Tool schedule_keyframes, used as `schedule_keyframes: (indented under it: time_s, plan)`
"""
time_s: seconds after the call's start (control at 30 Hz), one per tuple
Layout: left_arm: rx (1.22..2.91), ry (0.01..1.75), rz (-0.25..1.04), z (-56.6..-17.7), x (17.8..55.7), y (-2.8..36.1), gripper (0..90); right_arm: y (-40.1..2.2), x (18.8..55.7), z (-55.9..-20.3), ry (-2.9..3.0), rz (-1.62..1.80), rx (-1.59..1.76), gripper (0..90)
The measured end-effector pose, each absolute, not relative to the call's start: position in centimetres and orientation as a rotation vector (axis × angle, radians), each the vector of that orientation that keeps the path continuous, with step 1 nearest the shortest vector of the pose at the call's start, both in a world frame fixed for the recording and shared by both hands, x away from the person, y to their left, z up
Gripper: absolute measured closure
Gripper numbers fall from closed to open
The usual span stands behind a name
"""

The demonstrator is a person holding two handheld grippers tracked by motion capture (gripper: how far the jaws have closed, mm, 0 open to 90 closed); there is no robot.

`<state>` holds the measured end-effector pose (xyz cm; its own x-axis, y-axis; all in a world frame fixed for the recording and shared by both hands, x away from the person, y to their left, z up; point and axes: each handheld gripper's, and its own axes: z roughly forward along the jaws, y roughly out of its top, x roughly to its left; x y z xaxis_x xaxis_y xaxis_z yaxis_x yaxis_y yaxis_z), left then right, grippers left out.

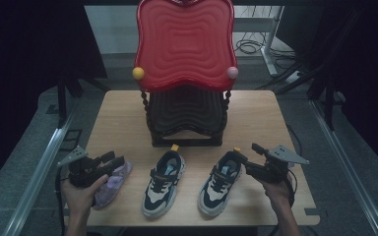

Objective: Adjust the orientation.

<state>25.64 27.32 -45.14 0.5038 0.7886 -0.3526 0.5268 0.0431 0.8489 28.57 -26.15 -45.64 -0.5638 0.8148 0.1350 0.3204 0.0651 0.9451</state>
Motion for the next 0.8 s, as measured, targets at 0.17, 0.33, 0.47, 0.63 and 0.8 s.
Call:
schedule_keyframes:
  time_s: [0.17, 0.33, 0.47, 0.63, 0.8]
  plan:
    - [1.651, 1.140, 0.283, -45.2, 25.8, 27.0, 44.8, -27.0, 28.7, -45.8, 1.919, 1.521, 1.156, 32.2]
    - [1.665, 1.123, 0.288, -45.2, 25.6, 26.8, 45.4, -27.1, 28.7, -46.0, 1.950, 1.540, 1.179, 33.6]
    - [1.664, 1.113, 0.282, -45.2, 25.4, 26.7, 45.5, -26.9, 28.7, -46.0, 1.971, 1.544, 1.206, 33.8]
    - [1.677, 1.099, 0.289, -45.0, 25.2, 26.5, 45.5, -26.2, 29.1, -45.9, 1.969, 1.543, 1.217, 33.9]
    - [1.673, 1.086, 0.298, -44.7, 25.0, 26.3, 45.6, -25.3, 28.7, -45.8, 2.003, 1.523, 1.167, 35.3]
